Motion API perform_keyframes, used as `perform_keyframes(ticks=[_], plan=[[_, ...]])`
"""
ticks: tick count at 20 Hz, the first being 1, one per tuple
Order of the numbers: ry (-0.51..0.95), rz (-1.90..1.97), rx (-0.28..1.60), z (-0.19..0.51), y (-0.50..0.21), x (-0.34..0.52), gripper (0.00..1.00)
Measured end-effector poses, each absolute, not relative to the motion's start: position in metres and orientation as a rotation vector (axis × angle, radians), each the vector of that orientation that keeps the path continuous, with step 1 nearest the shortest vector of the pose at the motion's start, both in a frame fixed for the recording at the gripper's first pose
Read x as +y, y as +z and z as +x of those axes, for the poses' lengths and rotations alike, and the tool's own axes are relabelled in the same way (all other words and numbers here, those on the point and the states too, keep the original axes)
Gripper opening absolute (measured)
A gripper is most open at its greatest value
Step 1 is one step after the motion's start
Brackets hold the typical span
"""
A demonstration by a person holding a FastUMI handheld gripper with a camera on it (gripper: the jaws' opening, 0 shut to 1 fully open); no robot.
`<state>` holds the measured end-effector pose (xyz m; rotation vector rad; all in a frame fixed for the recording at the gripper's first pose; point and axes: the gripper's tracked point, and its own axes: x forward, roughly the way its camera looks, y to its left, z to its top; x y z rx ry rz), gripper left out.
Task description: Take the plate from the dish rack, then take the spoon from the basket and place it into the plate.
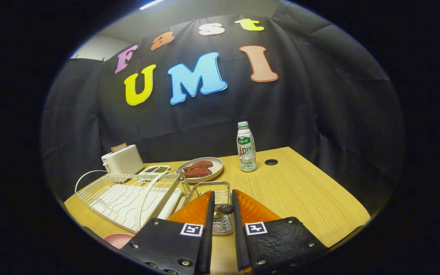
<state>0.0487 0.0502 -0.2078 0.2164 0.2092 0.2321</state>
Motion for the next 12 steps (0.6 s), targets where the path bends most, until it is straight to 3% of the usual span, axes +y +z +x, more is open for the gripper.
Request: perform_keyframes(ticks=[1,2,5,6,9,10,12], plan=[[0.217,0.211,0.209,0.052,-0.205,0.046,0.26],[0.224,0.216,0.200,0.056,-0.205,0.048,0.19],[0.227,0.231,0.225,0.056,-0.204,0.052,0.19],[0.234,0.249,0.248,0.056,-0.202,0.054,0.10],[0.237,0.269,0.280,0.061,-0.197,0.054,0.10],[0.242,0.256,0.296,0.065,-0.193,0.058,0.03],[0.255,0.225,0.305,0.068,-0.187,0.062,0.03]])
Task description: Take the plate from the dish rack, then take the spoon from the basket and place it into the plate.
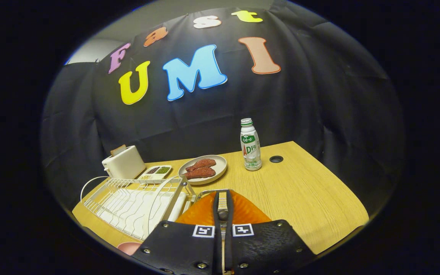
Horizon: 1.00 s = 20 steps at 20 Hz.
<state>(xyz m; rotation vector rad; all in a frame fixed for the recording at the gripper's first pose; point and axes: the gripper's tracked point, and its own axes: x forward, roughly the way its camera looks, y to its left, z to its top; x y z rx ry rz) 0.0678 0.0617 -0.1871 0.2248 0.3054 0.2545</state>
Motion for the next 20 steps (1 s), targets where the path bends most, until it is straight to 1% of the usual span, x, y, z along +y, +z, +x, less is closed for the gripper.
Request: perform_keyframes(ticks=[10,20], plan=[[0.271,0.123,0.304,0.067,-0.139,0.068,0.03],[0.241,0.069,0.243,0.029,-0.050,0.054,0.02]])
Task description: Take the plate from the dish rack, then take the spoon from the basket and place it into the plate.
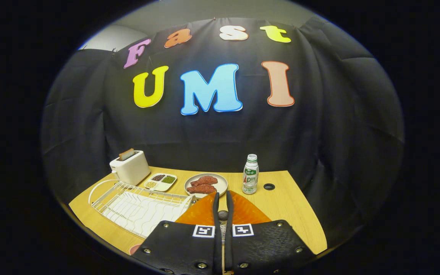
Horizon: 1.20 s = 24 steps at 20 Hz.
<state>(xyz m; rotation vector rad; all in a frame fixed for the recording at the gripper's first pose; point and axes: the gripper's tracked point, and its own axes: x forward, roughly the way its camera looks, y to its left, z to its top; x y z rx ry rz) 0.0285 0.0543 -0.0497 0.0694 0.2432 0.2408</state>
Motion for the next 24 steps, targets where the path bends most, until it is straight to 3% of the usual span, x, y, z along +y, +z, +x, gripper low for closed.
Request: perform_keyframes(ticks=[11,24], plan=[[0.165,0.146,0.206,-0.013,-0.004,0.040,0.03],[0.308,0.107,0.305,-0.071,-0.030,0.099,0.03]])
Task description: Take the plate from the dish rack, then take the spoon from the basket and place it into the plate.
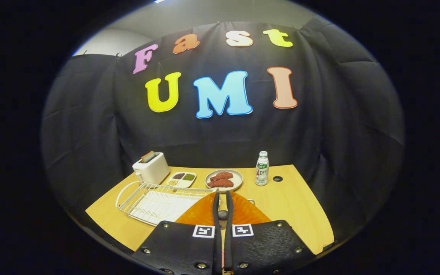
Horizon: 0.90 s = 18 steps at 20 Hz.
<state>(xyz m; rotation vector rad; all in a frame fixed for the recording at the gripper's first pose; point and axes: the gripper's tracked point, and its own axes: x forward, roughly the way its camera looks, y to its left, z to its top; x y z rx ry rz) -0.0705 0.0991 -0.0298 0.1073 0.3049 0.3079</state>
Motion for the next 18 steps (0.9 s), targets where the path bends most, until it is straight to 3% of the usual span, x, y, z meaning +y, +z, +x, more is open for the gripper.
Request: perform_keyframes(ticks=[18], plan=[[0.543,0.082,0.476,-0.118,-0.124,0.183,0.03]])
